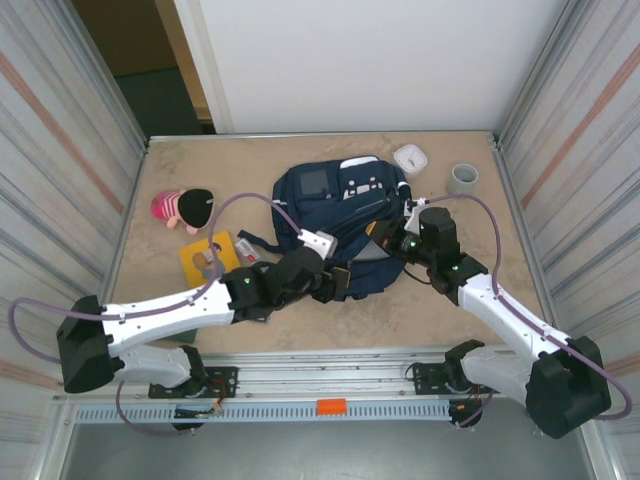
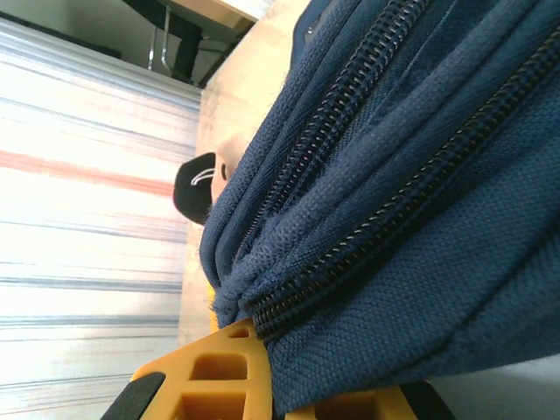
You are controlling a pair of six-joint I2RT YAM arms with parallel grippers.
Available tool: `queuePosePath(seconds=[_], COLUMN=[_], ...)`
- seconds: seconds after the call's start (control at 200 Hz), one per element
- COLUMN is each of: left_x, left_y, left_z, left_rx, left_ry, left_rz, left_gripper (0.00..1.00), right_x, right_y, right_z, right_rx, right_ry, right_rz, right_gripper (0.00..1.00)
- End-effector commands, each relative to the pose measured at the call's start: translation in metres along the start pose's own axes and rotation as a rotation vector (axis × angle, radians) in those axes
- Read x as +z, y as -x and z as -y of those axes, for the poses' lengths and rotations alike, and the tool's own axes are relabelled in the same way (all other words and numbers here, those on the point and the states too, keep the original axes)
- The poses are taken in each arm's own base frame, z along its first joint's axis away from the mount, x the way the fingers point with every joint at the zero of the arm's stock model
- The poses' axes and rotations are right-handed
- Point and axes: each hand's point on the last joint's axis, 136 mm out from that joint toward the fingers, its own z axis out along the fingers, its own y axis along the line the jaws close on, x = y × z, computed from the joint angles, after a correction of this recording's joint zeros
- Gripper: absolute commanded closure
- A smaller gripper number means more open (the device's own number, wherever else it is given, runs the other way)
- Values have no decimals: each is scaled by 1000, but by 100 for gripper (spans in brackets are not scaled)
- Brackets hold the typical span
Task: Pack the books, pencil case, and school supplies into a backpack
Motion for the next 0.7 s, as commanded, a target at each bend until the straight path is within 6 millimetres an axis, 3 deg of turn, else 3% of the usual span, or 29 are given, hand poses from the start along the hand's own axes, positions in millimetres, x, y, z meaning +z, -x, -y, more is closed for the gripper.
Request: queuePosePath(seconds=[0.0, 0.175, 0.451, 0.697], left_x=[10, 26, 40, 49], left_y=[-4, -15, 9, -5], left_z=[-1, 3, 4, -19], left_rx=[-103, -120, -111, -137], left_ry=[47, 64, 103, 255], left_rz=[-5, -50, 62, 19], left_gripper=[39, 39, 46, 51], right_x=[-8, -8, -7, -9], right_y=[26, 25, 19, 13], right_z=[-41, -45, -55, -62], right_rx=[-94, -105, -119, -131], right_ry=[84, 91, 108, 110], right_rz=[97, 99, 87, 90], right_gripper=[100, 100, 100, 100])
